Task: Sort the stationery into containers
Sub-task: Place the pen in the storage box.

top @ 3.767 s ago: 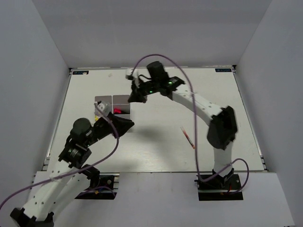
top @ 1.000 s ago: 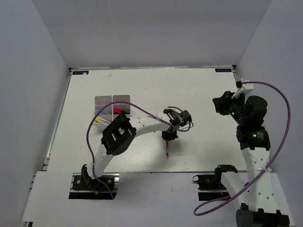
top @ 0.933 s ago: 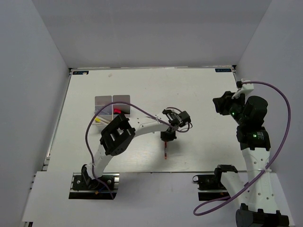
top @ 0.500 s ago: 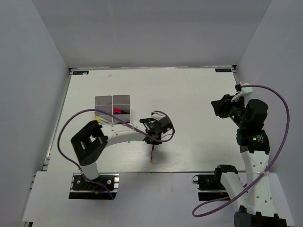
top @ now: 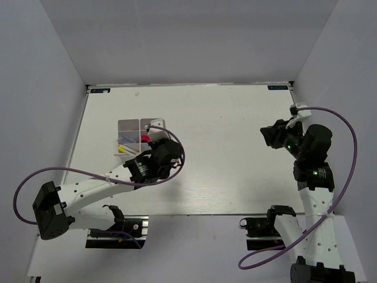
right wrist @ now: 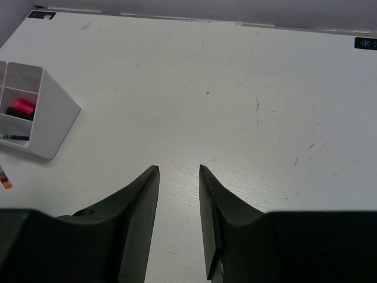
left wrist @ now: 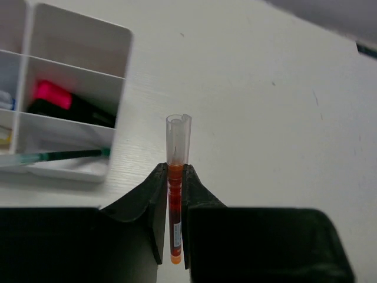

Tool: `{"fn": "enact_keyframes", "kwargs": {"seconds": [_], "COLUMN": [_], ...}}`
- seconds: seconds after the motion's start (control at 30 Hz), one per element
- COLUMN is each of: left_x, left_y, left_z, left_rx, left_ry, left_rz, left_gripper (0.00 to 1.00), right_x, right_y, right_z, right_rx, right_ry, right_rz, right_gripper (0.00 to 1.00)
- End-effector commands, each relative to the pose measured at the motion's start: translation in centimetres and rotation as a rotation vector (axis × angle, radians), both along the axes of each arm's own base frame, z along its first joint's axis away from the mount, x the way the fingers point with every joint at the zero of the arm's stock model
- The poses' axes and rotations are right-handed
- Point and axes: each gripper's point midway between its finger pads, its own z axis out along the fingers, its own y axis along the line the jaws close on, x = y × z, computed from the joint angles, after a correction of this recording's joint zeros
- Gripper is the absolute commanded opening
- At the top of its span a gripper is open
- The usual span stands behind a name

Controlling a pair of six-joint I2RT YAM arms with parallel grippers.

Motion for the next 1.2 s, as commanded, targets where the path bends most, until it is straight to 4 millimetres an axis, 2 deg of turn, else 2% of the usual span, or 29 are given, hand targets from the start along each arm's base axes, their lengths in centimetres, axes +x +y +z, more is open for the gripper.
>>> {"fn": "enact_keyframes", "kwargs": {"seconds": [0.0, 0.03, 0.13, 0.33, 0.37, 0.5, 0.67, 0.73, 0.93, 1.13, 1.17], "left_x": [0.8, 0.9, 0.8, 1.4, 1.6, 2.3, 3.5, 4.1, 5.5, 5.8, 5.9], "left_y": [5.2, 6.9, 8.9, 10.9, 10.8, 11.7, 12.3, 12.9, 12.5, 12.4, 12.2], "left_z": [1.3, 1.4, 2.4, 2.6, 2.9, 2.0, 0.4, 0.5, -0.7, -1.2, -1.7], "left_rx": [-0.036, -0.005, -0.019, 0.008, 0.000, 0.063, 0.124, 0.126, 0.148, 0.136, 0.133], "left_ry": [-0.122, -0.145, -0.215, -0.292, -0.301, -0.313, -0.315, -0.324, -0.306, -0.291, -0.280], "left_rz": [0.291, 0.361, 0.478, 0.604, 0.611, 0.664, 0.717, 0.755, 0.776, 0.779, 0.773], "left_gripper": [0.00, 0.00, 0.00, 0.00, 0.00, 0.00, 0.00, 0.00, 0.00, 0.00, 0.02], "right_x": [0.1, 0.1, 0.2, 0.2, 0.3, 0.3, 0.3, 0.3, 0.2, 0.3, 0.3], "right_y": [0.4, 0.5, 0.5, 0.6, 0.6, 0.6, 0.7, 0.7, 0.7, 0.7, 0.8], "right_z": [0.9, 0.9, 0.7, 0.4, 0.4, 0.1, 0.0, 0.0, 0.2, -0.1, 0.0], "right_rx": [-0.004, -0.002, 0.000, 0.001, 0.000, 0.001, 0.000, 0.001, 0.001, 0.004, 0.003], "right_ry": [-0.056, -0.056, -0.053, -0.049, -0.048, -0.040, -0.040, -0.037, -0.046, -0.040, -0.044], "right_rz": [0.033, 0.038, 0.039, 0.050, 0.049, 0.052, 0.057, 0.061, 0.061, 0.064, 0.068], "right_gripper": [0.39, 0.39, 0.39, 0.39, 0.39, 0.39, 0.39, 0.39, 0.40, 0.40, 0.40]}}
